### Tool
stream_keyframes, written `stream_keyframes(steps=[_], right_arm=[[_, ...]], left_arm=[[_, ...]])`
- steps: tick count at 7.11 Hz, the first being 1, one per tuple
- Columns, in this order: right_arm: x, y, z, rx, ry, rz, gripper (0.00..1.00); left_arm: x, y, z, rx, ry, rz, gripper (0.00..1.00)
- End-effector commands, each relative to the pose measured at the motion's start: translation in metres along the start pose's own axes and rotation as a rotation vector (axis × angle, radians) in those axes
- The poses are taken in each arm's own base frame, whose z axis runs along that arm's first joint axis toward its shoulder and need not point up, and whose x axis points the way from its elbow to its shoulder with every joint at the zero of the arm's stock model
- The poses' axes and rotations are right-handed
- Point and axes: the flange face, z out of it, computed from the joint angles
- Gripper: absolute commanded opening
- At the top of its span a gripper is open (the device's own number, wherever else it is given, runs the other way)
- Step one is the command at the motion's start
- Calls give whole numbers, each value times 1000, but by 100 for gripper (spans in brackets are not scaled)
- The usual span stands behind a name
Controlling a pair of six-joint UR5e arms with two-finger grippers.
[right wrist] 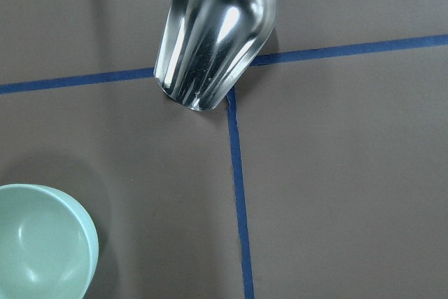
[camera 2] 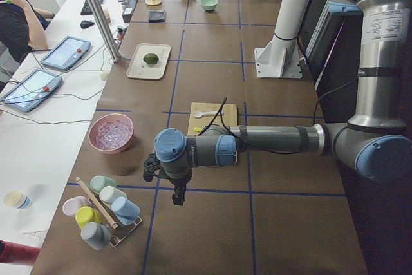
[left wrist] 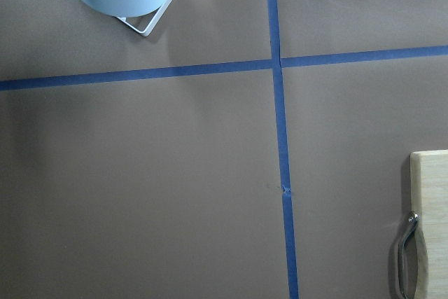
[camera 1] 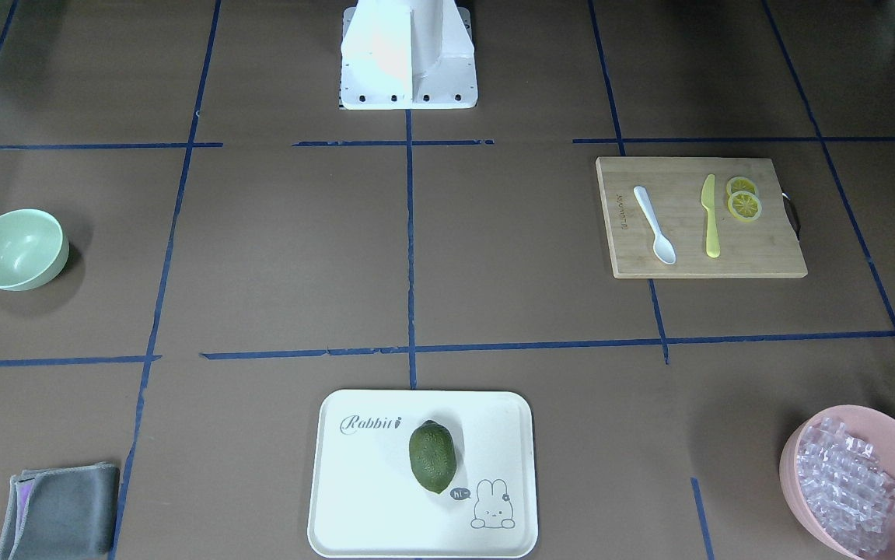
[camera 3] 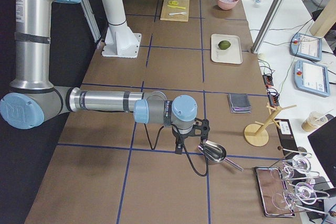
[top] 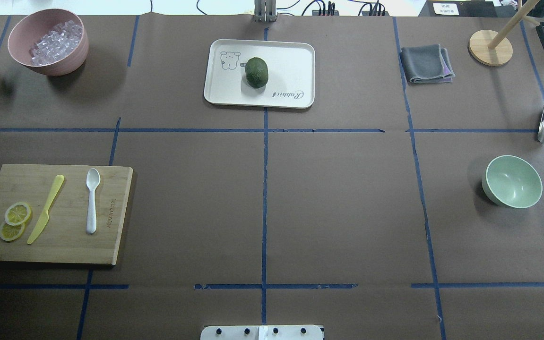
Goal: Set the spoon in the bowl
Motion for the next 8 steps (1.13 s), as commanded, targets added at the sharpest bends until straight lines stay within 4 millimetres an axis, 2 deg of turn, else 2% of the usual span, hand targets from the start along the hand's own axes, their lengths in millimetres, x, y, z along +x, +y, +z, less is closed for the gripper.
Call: stream_keyframes(steps=[1, 8], right_arm=[[0, -1, 0, 0, 3, 5, 100], [-1, -5, -1, 3, 3, 14, 100]], left_arm=[[1, 0, -1, 2, 1, 2, 100], [4, -2, -4, 11, 2, 11, 100]])
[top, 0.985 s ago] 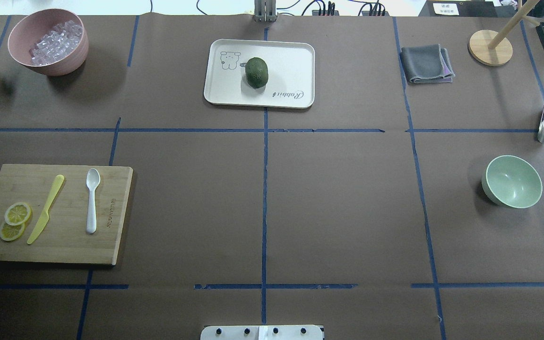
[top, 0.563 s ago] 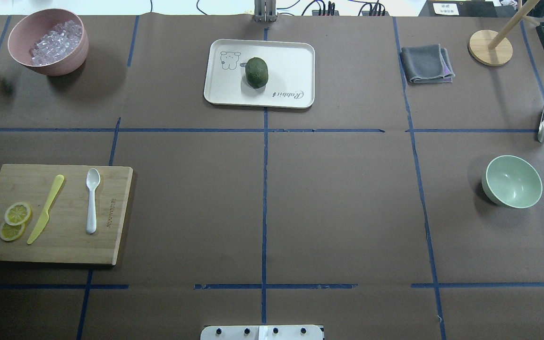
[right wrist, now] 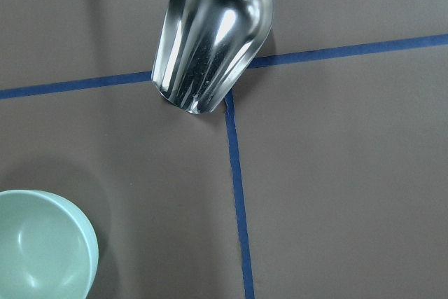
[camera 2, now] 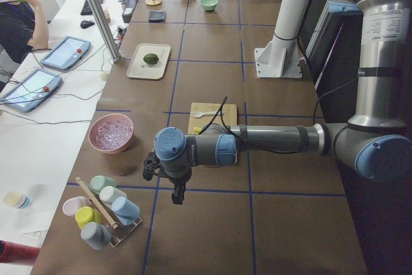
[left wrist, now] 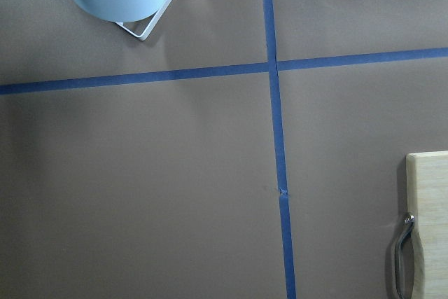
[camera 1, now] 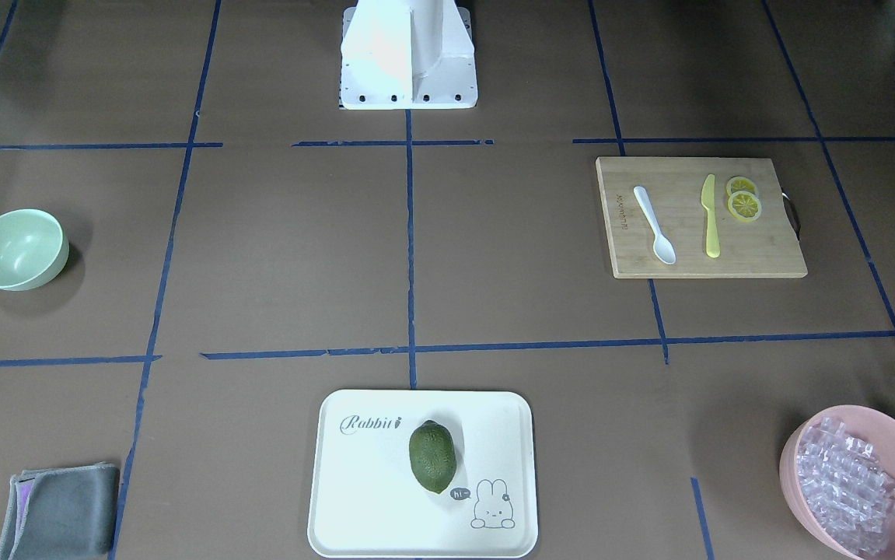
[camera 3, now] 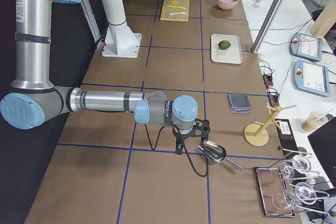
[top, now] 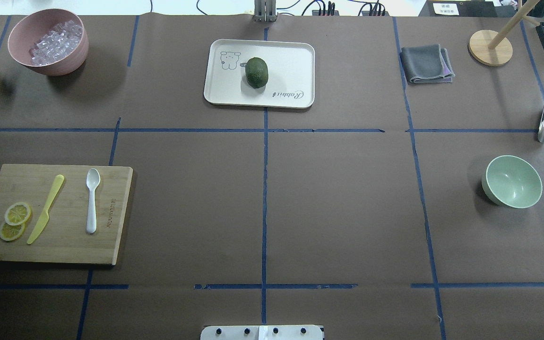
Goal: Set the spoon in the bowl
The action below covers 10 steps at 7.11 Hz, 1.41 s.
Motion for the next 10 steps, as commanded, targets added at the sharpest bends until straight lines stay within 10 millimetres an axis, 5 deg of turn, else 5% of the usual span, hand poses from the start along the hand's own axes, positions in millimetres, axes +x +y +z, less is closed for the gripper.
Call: stream_keyframes(steps=[1, 3, 6, 8, 10], right_arm=[[-5, -2, -4, 8, -4, -5, 100], [-10, -7, -9, 18, -4, -18, 100], [-48, -37, -24, 78, -21, -92, 100], [-59, -39, -4, 40, -18, -111, 100], [-62, -5, 37, 41, -21, -129, 100]], left_arm=[[2, -2, -2, 6, 0, 6, 100], [2, -2, -2, 3, 2, 2, 100], [2, -3, -2, 7, 0, 10, 100], [4, -3, -3, 10, 0, 15, 100], [11, -5, -9, 23, -2, 27, 100]])
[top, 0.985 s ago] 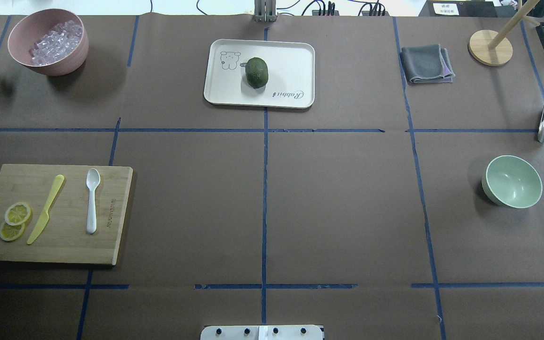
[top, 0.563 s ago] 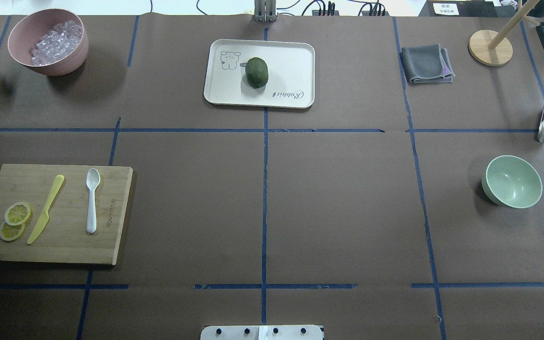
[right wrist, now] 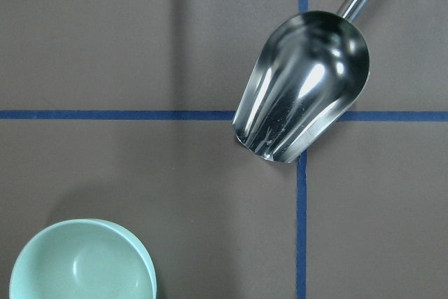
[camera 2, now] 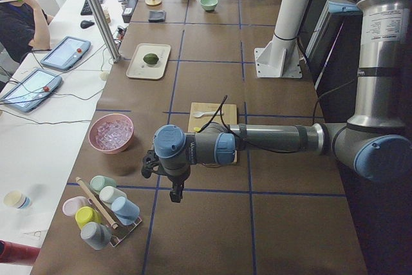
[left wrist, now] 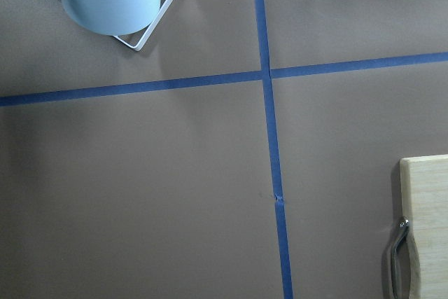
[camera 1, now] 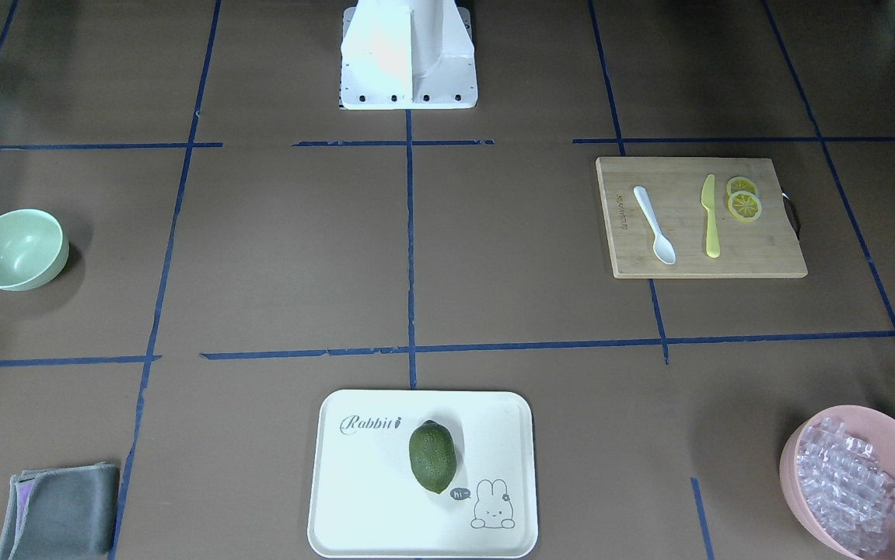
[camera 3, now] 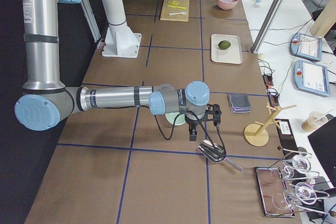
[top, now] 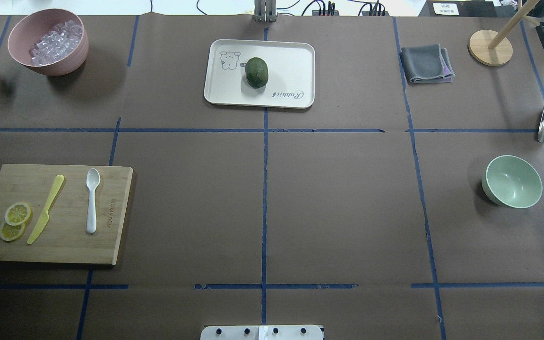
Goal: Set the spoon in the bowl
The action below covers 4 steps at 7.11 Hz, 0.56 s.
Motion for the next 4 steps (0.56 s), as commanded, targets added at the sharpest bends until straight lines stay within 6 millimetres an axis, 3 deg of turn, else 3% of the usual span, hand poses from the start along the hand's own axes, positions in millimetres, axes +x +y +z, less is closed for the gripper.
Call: stream_keyframes(steps=[1, 3, 4], right_arm=[[-25, 31, 31, 88, -50, 34, 100], [-72, 52, 83, 63, -43, 71, 100], [-81, 57, 97, 64, -34, 49, 100]], left_arm=[[9, -3, -8, 15, -1, 16, 100], [10, -3, -7, 15, 7, 17, 100], [11, -4, -8, 17, 9, 18, 100]])
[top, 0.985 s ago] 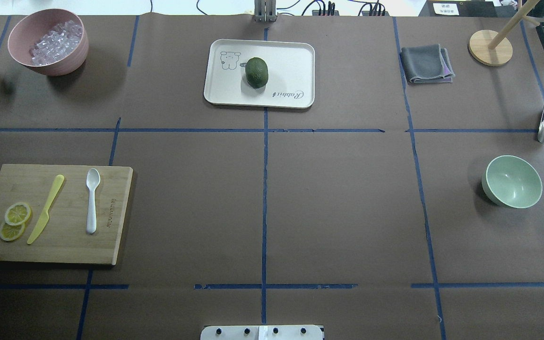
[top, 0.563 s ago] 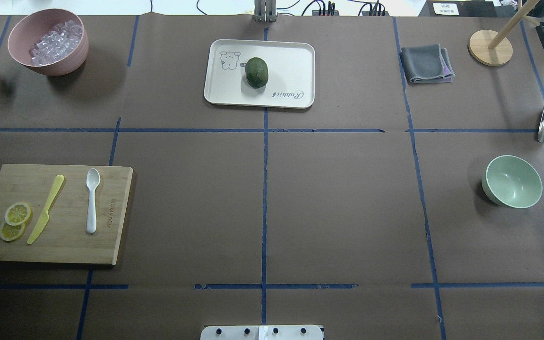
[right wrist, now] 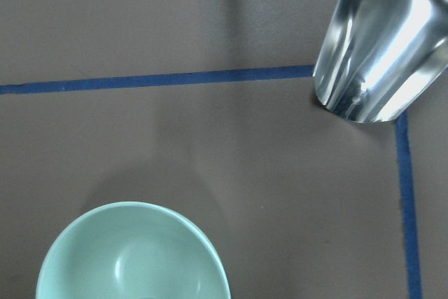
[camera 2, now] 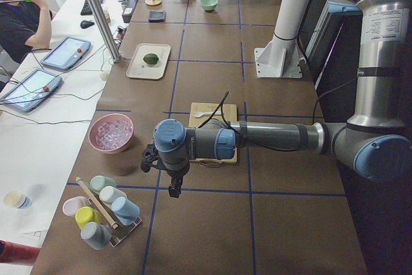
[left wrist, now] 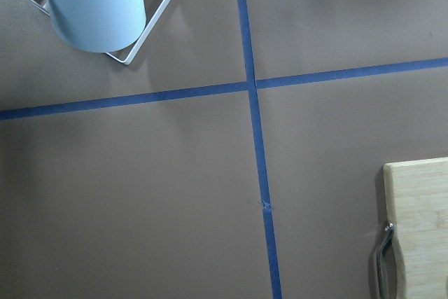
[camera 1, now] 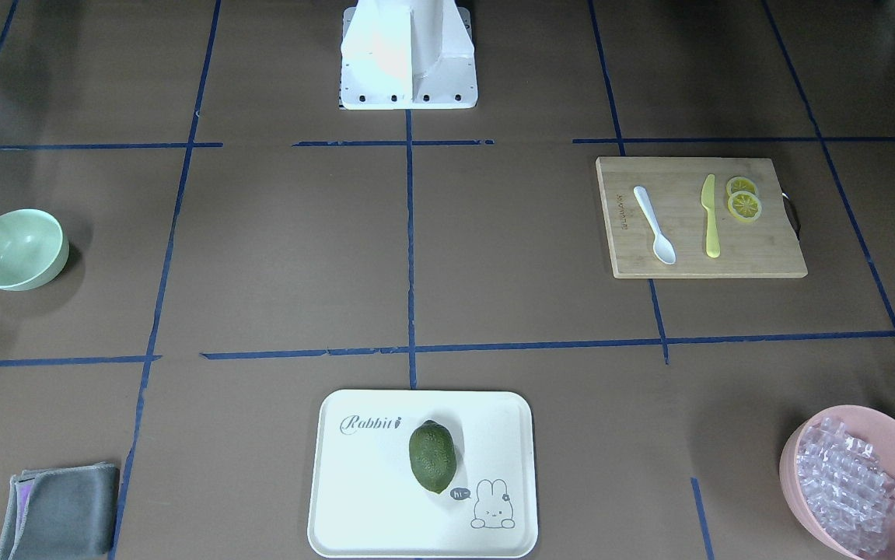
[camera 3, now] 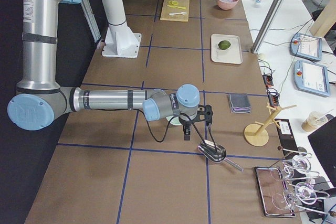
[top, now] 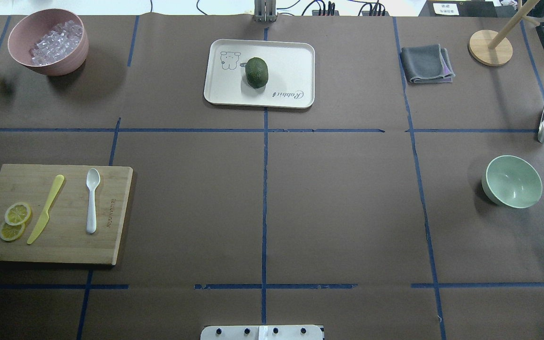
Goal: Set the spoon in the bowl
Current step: 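Reach the right gripper to the pale green bowl and grasp its rim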
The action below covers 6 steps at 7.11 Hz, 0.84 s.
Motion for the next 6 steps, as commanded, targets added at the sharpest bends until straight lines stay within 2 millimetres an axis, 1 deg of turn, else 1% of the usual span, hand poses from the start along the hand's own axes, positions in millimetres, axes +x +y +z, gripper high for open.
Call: stream_keyframes(steps=[1, 2, 3, 4, 5, 6], right_arm=[[-20, 17, 34, -21, 16, -7, 100], [-13, 22, 50, -49, 34, -2, 100], [-7, 25, 60, -70, 46, 5, 100], [-3, 24, 67, -80, 53, 10, 97], [-4, 23, 68, -80, 53, 10, 77], [-2, 24, 69, -81, 56, 11, 13]], left_arm=[[2, 0, 0, 2, 16, 1, 100], [3, -1, -1, 4, 18, 3, 100], [5, -2, -3, 8, 16, 7, 100], [5, -2, -3, 8, 16, 7, 100], [5, -2, -3, 8, 17, 7, 100], [5, -2, -3, 8, 16, 7, 100]])
